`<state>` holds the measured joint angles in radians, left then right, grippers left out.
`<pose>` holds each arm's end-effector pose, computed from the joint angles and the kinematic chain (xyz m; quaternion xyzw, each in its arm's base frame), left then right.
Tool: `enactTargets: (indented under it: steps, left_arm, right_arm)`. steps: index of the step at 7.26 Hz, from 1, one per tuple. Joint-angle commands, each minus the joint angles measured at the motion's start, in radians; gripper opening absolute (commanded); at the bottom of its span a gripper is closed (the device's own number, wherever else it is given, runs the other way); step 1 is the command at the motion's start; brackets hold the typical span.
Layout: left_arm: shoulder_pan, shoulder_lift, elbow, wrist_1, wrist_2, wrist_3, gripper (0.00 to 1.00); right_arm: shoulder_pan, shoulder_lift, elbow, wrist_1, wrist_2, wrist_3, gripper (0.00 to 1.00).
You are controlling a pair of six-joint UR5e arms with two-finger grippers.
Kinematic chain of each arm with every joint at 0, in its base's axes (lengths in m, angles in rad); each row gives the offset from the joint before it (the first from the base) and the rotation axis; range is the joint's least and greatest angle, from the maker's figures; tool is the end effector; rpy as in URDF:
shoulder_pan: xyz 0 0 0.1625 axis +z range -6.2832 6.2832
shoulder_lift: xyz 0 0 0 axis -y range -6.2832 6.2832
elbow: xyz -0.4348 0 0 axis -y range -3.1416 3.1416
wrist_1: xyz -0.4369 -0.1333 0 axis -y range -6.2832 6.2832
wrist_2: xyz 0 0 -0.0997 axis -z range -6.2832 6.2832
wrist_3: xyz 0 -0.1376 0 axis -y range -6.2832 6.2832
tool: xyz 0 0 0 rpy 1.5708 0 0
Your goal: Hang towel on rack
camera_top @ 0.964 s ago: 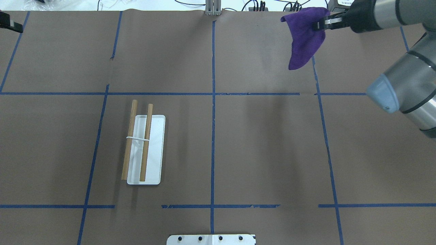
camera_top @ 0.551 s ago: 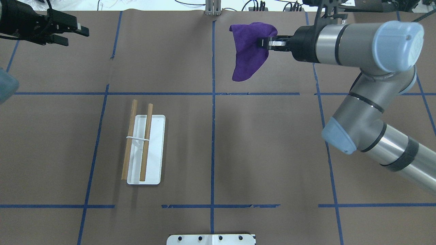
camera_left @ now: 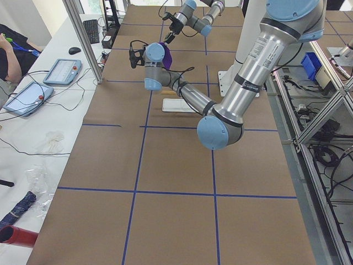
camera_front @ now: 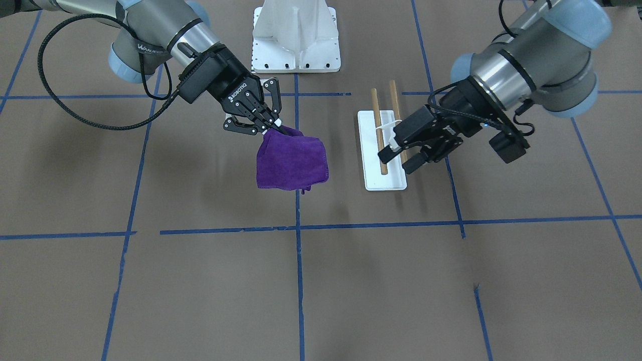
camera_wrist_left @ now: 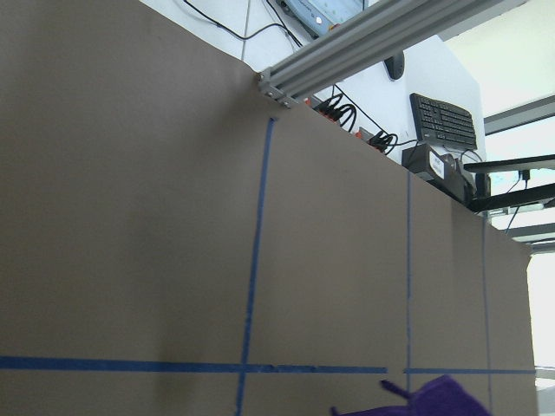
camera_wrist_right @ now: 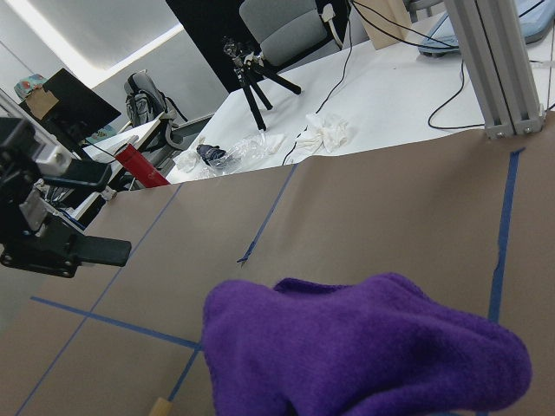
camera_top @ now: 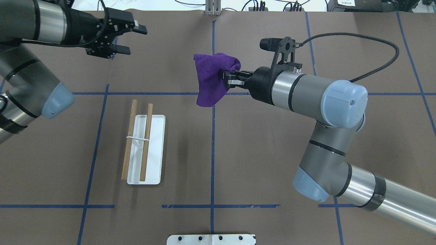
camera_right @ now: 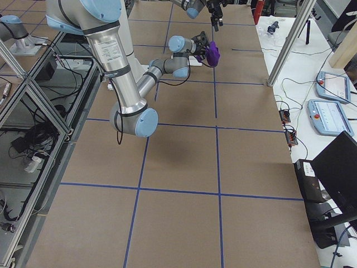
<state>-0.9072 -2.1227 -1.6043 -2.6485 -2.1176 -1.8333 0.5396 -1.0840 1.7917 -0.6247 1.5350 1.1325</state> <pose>0.3825 -0.5895 0.1812 0.0529 0.7325 -0.1918 0.6510 -0.4988 -0.4598 0.1520 0.3563 -0.6438 0.0474 0.6755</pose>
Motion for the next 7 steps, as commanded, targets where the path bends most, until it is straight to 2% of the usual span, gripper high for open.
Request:
enactTargets:
  steps: [1, 7]
  left_arm:
    - [0.071, -0.059, 0.032, -0.025, 0.085, -0.115, 1.0]
    - [0.125, -0.071, 0.034, -0.025, 0.088, -0.115, 0.94]
  right_arm:
    - [-0.017, 0.006, 0.015, 0.0, -0.009, -0.002, 0.0]
    - [-0.017, 0.009, 0.021, -0.001, -0.007, -0.01, 0.0]
